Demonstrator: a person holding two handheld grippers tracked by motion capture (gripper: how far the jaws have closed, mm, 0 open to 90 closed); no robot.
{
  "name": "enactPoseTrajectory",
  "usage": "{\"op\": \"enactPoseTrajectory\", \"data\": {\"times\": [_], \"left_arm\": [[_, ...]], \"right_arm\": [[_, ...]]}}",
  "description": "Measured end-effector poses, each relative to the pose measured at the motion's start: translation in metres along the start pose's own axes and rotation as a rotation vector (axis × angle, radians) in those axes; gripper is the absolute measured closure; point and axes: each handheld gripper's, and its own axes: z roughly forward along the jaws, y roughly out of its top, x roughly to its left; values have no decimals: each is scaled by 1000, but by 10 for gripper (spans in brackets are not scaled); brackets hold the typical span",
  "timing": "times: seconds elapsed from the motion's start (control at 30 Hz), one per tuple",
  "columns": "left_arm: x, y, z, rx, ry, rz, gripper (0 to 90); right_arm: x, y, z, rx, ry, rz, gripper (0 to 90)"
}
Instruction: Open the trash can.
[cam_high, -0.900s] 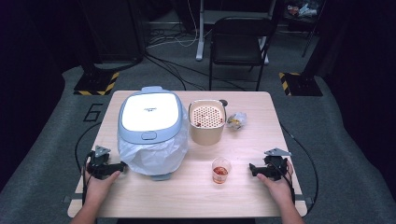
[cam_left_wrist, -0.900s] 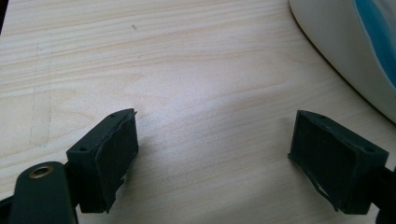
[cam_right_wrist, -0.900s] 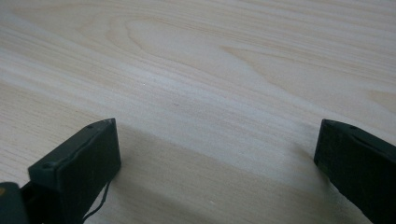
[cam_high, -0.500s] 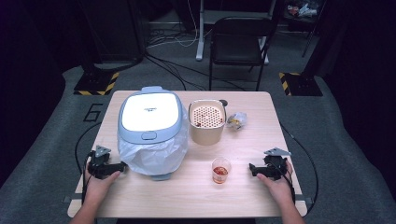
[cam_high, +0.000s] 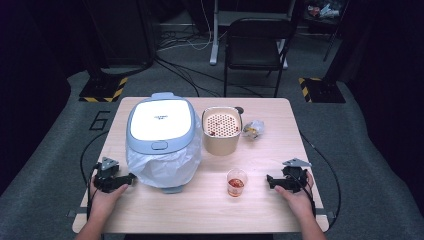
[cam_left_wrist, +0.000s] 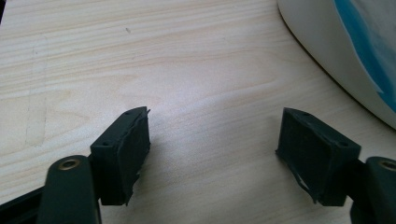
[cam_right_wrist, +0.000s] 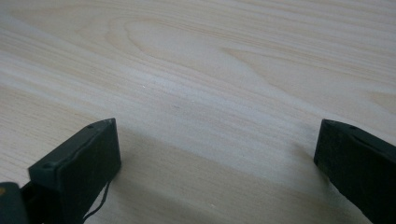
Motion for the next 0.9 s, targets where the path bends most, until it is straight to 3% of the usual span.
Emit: {"op": "enactPoseTrajectory", "data": {"times": [0.07,0.27,0.33,0.4,0.47,0.53,0.57,0.63,0.67,0.83,0.9], "left_arm": [[0,0,-1,-2,-3,-6,296],[-9,0,-7,9,1,-7,509],[-14,1,-13,9,-15,-30,557],[-22,8,-23,3,-31,19,576],[-27,12,-29,5,-71,29,618],[-28,13,-30,11,-82,21,639],[-30,13,-32,40,-118,-4,645],[-33,13,-35,55,-144,0,683],[-35,13,-37,61,-177,-2,696],[-46,12,-47,41,-234,-1,712],[-53,12,-53,33,-260,16,710]], "right_arm": [[0,0,0,-2,-3,3,3],[1,-1,-2,-17,-4,17,68],[2,-1,-4,-21,-3,19,114],[2,0,-5,-19,-5,15,170],[3,1,-7,-6,-1,21,194],[3,1,-9,-3,9,12,252],[4,1,-10,-10,6,11,288],[7,3,-12,-16,2,5,326],[8,4,-12,-21,4,0,339],[13,8,-16,-33,44,-16,429],[15,10,-18,-29,53,-27,460]]}}
